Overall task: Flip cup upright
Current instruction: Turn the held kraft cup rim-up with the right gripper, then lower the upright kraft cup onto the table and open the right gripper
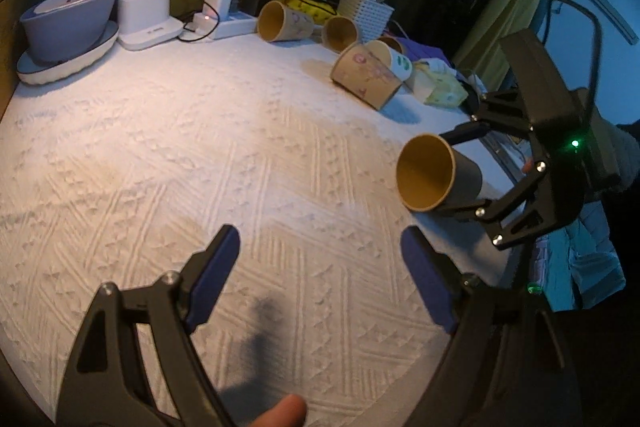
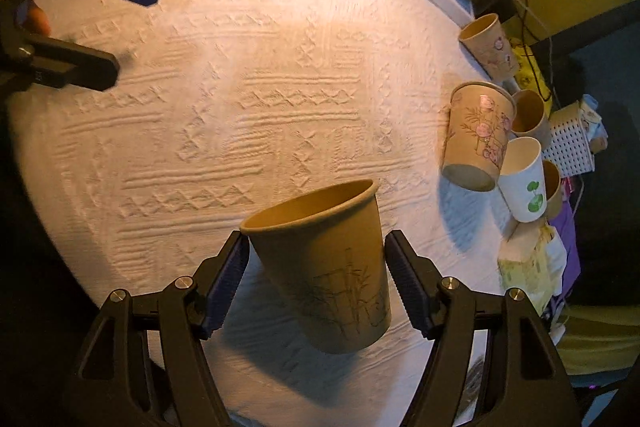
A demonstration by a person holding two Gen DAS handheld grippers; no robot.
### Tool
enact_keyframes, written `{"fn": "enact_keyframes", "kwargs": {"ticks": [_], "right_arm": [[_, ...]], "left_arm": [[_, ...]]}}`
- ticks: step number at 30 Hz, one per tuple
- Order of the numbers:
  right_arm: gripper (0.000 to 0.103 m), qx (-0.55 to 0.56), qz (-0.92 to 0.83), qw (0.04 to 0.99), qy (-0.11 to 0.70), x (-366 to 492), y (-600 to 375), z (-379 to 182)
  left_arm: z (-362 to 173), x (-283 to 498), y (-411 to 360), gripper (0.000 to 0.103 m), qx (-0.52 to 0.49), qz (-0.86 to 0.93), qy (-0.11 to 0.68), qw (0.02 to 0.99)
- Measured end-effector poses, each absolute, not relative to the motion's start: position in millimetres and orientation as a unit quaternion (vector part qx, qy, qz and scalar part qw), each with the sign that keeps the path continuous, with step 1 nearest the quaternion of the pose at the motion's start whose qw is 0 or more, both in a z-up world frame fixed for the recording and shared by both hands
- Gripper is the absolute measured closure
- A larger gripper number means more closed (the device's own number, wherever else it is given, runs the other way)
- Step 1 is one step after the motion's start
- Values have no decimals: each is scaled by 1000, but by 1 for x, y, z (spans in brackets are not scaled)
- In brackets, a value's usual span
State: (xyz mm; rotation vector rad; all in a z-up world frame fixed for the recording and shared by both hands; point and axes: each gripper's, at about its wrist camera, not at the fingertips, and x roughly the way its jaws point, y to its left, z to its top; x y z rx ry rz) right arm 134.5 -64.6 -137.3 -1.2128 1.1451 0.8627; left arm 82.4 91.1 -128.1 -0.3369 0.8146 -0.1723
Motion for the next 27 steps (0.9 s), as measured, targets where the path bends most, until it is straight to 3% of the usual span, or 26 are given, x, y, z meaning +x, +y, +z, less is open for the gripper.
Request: {"fn": "enact_keyframes", "kwargs": {"ticks": [9, 22, 27], "right_arm": [[33, -470, 378, 629, 490, 154, -51, -121], [33, -138, 431, 776, 440, 182, -31, -101], [33, -122, 410, 798, 424, 181, -37, -113]], "left_arm": [[-128, 84, 104, 19, -177, -64, 390, 901], [-111, 70, 132, 19, -224, 14, 345, 911], [-111, 72, 130, 19, -224, 15, 347, 911]]}}
